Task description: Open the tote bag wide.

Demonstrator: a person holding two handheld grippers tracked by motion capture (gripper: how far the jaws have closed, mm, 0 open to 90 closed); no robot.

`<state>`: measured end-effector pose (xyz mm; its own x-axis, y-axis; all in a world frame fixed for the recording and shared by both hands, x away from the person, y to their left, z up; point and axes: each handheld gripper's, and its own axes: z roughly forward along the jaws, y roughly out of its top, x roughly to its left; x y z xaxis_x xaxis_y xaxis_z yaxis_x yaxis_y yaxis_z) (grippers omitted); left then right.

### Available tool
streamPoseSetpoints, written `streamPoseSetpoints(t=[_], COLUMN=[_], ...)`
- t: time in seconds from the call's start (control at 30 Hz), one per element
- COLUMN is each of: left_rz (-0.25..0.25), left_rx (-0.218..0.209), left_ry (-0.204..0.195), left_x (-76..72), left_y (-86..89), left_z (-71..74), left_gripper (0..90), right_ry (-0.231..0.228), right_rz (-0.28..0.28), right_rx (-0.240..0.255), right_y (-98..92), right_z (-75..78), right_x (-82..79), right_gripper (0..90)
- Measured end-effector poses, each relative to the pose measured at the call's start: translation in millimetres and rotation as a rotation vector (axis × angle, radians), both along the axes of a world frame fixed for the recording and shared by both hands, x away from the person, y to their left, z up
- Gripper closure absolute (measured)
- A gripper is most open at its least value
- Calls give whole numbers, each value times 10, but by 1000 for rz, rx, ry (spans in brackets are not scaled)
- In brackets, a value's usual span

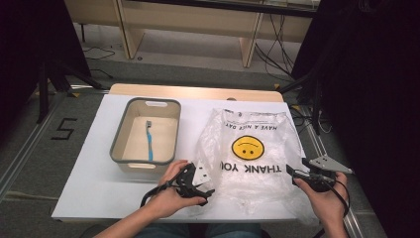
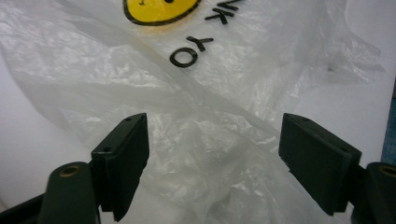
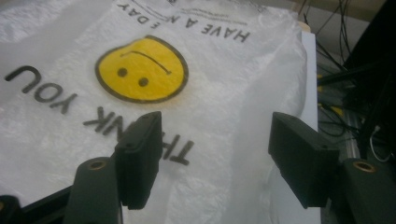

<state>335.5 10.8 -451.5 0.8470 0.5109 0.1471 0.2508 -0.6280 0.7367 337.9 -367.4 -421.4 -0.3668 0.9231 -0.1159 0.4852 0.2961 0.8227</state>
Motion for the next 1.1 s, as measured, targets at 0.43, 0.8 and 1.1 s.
streamPoseSetpoints(t=[0.43,0.8,1.1], left_rz=[-100,-20,129], left_rx=[128,159,195], left_ry=[128,170,65], left_x=[-12,100,380], left_y=[-192,-142,-209], left_z=[-216,-225,-78], left_gripper=[177,598,847], right_ry=[185,305,332], right_rz=[-41,-4,19], right_rx=[-32,-44,5], right_y=[-69,-81,-20], right_z=[-210,-332,-286], right_x=[65,103,63], right_gripper=[386,765,878])
